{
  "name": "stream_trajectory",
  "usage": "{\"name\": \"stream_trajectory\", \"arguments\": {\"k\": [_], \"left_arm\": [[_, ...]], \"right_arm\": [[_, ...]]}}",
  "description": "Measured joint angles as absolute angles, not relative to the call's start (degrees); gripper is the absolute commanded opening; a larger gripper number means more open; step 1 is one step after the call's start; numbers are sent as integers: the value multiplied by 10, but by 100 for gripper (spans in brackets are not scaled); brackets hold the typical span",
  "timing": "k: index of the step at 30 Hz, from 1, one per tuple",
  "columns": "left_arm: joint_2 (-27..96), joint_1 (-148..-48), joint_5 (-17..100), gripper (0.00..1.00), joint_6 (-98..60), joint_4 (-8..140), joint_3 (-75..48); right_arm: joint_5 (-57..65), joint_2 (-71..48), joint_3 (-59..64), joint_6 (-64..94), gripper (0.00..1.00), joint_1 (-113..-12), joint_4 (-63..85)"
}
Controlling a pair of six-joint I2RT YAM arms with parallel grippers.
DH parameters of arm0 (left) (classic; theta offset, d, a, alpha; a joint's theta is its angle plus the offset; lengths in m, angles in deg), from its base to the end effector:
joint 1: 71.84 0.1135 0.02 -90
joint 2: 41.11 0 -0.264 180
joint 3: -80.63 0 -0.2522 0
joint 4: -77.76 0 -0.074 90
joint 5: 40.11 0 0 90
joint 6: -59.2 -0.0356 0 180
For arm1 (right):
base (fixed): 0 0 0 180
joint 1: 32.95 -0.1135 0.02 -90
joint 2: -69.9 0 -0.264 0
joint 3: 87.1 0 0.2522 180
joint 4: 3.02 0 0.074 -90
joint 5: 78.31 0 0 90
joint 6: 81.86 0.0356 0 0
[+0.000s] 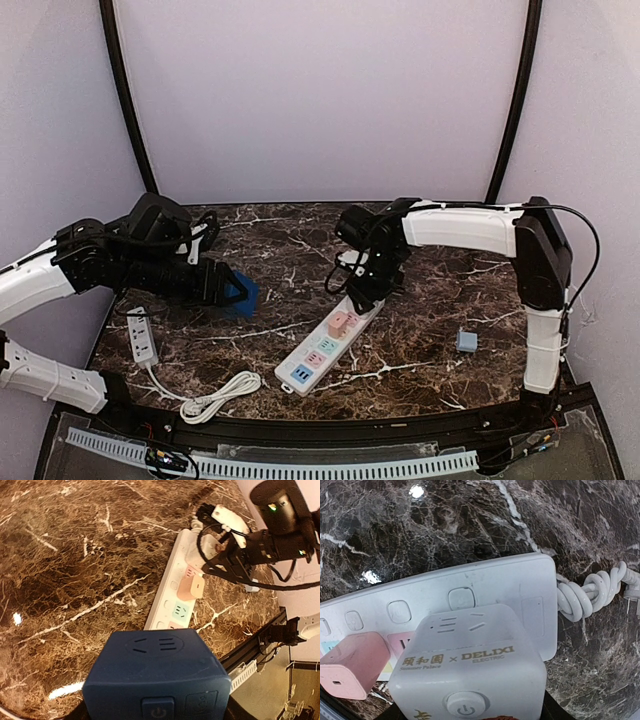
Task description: Insert the plug
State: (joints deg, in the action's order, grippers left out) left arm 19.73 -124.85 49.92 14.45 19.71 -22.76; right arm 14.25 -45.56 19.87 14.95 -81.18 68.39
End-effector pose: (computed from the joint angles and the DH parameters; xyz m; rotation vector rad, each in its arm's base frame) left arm 0.1295 -0.1718 0.3388 0.1669 2.4654 -0.8261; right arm 0.2691 0.2989 0.2068 -1.0427 2.7746 0.0623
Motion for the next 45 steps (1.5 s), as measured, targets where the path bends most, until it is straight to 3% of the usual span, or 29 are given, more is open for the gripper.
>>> {"name": "stream_trajectory", "arguments": {"k": [12,26,28,31,36,40,45], "left_arm": [[316,-1249,533,1,281,126,-144],[496,-1248,529,1,354,73,15],[526,-1248,524,1,347,68,42],[564,-1247,519,1,332,64,80],[609,-1245,516,1,305,62,122],[630,-1244,515,1,284,60,133],[656,-1240,511,1,254,60,146]], "right_arm": [[136,-388,106,391,0,-811,660],[72,-420,155,598,0,-799,730],[68,-426,164,602,5,-798,740],[60,-431,173,604,24,-796,753],[52,-436,182,599,69,-788,774],[52,-439,189,589,97,-783,797],[54,-439,206,576,99,-773,814]]}}
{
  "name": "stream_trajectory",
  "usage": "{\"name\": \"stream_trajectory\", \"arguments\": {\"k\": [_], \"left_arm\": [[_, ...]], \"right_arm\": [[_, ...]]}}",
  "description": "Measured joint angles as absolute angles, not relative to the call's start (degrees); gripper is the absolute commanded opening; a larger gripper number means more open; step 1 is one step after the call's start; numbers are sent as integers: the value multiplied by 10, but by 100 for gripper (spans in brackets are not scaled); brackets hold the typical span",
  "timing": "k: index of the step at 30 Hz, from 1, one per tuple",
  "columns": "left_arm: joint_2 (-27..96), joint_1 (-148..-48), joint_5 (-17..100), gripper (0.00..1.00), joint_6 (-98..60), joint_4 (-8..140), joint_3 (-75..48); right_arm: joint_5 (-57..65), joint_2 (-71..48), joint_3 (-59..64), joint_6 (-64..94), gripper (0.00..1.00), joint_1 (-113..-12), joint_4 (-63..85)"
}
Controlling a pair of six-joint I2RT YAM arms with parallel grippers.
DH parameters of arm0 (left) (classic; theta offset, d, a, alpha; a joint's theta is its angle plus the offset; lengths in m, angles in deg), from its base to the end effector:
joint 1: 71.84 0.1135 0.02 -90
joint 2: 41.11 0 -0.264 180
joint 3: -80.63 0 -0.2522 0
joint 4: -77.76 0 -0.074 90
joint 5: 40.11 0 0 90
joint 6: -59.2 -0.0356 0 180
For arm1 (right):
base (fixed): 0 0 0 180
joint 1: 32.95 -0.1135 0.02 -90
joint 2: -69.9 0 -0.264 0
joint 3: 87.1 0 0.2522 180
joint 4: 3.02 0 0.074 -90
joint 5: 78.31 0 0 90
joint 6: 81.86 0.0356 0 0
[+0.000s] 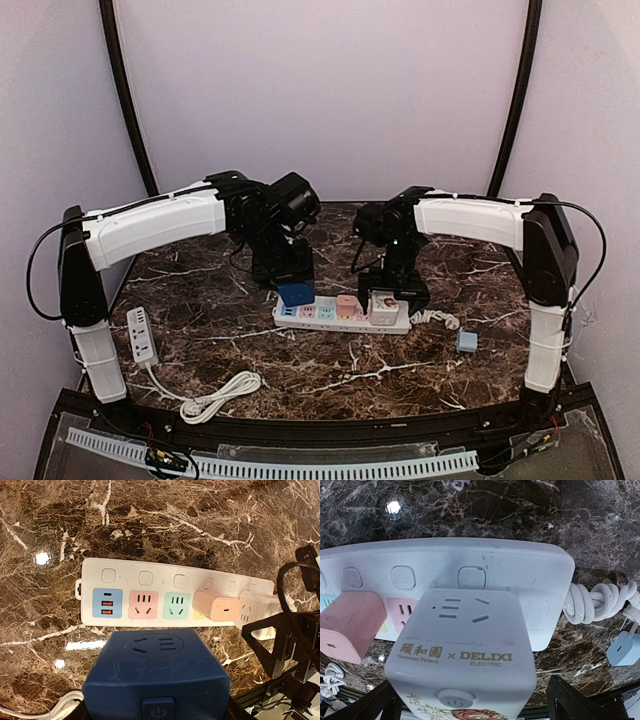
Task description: Insert the plug
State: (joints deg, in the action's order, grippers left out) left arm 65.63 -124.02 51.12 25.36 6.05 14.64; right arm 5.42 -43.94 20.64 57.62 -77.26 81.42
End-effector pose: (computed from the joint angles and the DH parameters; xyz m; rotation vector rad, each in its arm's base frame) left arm 0.2419 -0.3104 0.2994 -0.1048 2.8187 -0.5010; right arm 0.2667 0.2657 0.2188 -0.1385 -3.0504 -0.1038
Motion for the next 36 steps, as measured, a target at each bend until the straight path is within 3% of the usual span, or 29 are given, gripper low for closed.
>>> {"name": "stream_trajectory", "arguments": {"k": [15,25,36], "left_arm": [[711,-1231,505,1,194,54,169],[719,-1224,482,1,186,54,175],[748,-1220,471,1,179,55,186]], "right_arm": [[119,-386,218,554,99,-760,856],[170,-244,165,553,99,-760,867],[163,-58,18,544,99,-759,819]]}}
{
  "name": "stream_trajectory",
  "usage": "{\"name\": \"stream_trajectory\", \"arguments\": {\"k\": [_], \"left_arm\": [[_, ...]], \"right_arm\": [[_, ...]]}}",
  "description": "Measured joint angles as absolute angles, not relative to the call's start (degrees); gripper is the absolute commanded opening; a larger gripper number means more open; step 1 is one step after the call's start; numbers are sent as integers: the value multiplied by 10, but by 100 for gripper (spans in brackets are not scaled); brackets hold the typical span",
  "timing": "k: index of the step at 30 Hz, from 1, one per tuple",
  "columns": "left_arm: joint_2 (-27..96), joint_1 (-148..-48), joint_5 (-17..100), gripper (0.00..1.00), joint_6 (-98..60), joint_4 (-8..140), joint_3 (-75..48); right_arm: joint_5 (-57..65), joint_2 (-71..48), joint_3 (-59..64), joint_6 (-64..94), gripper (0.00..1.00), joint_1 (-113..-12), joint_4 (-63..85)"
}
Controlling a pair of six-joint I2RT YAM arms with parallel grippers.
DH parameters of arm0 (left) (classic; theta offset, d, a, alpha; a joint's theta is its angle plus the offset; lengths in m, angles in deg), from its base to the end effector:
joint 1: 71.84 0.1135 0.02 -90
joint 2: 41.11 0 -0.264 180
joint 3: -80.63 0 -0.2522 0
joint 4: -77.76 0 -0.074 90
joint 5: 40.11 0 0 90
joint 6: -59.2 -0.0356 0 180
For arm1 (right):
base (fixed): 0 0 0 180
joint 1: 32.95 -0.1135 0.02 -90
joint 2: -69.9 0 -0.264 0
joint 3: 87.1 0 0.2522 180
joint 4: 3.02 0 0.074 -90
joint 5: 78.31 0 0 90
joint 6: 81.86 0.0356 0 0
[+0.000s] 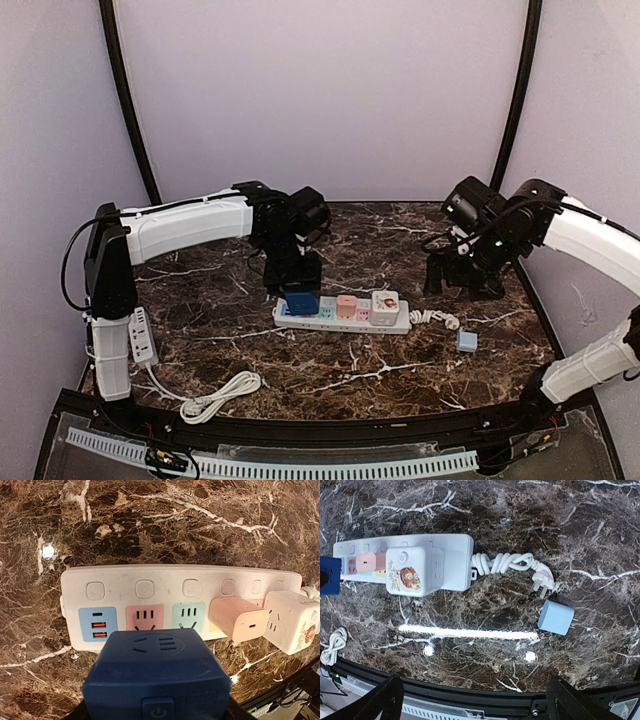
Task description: Insert the plug
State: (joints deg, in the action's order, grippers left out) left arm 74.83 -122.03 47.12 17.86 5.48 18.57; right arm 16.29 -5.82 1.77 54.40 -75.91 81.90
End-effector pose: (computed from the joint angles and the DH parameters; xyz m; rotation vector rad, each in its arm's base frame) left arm 0.2705 -0.3272 0.2566 0.0513 2.9226 -0.4319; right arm 0.1737 0.1579 0.3227 0.1004 2.8478 0.2396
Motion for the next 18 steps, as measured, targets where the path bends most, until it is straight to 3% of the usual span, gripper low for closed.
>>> {"name": "stream_trajectory", "arguments": {"k": [7,18], "left_arm": [[753,-1218,469,1,175,54,196],[771,-1212,463,1,166,55,200]], "right_arm": [[130,21,-76,544,99,-759,799],[93,92,-82,559,99,-759,752]]}}
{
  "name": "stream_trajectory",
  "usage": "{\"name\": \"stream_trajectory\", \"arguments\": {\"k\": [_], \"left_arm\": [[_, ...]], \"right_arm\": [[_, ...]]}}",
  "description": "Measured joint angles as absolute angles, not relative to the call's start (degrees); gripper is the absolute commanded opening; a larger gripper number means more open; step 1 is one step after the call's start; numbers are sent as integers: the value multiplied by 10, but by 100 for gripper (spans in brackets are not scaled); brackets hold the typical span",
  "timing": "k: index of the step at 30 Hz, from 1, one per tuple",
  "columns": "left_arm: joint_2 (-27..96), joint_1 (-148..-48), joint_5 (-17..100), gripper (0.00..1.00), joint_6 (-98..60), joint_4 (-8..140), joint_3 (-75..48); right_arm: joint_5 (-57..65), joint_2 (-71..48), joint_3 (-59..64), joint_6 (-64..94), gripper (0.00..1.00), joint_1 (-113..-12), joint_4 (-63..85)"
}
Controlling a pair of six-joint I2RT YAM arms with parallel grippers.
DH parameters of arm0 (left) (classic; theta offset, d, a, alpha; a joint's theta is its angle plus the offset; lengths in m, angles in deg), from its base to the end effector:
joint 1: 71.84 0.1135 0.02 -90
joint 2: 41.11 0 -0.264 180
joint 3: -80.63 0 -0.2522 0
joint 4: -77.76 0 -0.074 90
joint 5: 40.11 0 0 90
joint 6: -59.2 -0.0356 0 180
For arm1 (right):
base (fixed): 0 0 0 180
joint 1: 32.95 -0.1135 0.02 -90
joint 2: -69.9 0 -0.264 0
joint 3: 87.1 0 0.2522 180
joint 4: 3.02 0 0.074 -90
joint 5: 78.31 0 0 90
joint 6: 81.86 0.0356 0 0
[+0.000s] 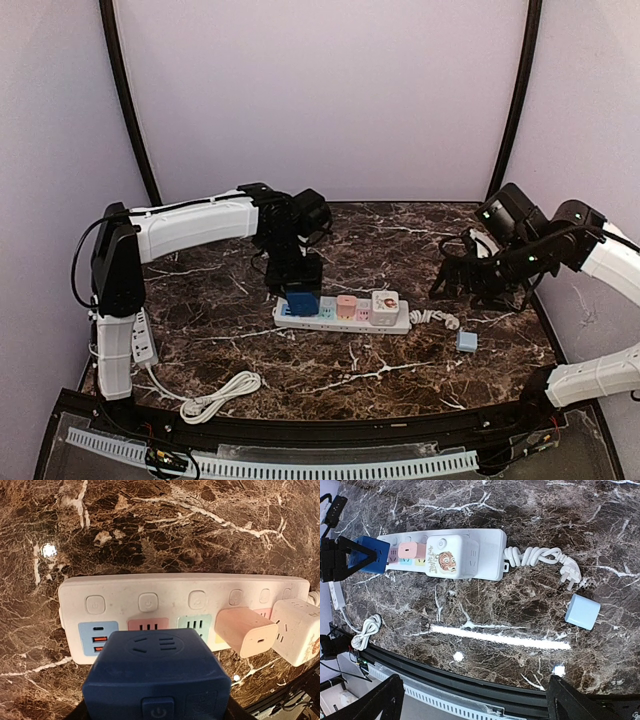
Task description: Insert the plug
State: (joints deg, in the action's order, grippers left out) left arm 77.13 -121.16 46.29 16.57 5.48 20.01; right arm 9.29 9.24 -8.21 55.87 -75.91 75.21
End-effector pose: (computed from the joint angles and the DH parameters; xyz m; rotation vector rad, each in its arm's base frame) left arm 0.2802 -0.3294 0.2474 0.0654 2.9385 -0.4261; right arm 0.1343 0.1271 0.3276 0.0989 2.7459 0.5642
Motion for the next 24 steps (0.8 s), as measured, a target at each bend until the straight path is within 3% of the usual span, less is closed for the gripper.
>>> {"name": "stream_trajectory", "arguments": {"k": [24], "left_arm": [[793,-1202,454,1,151,62,204]], "right_arm": [[83,96,-86,553,99,-759,731]]}}
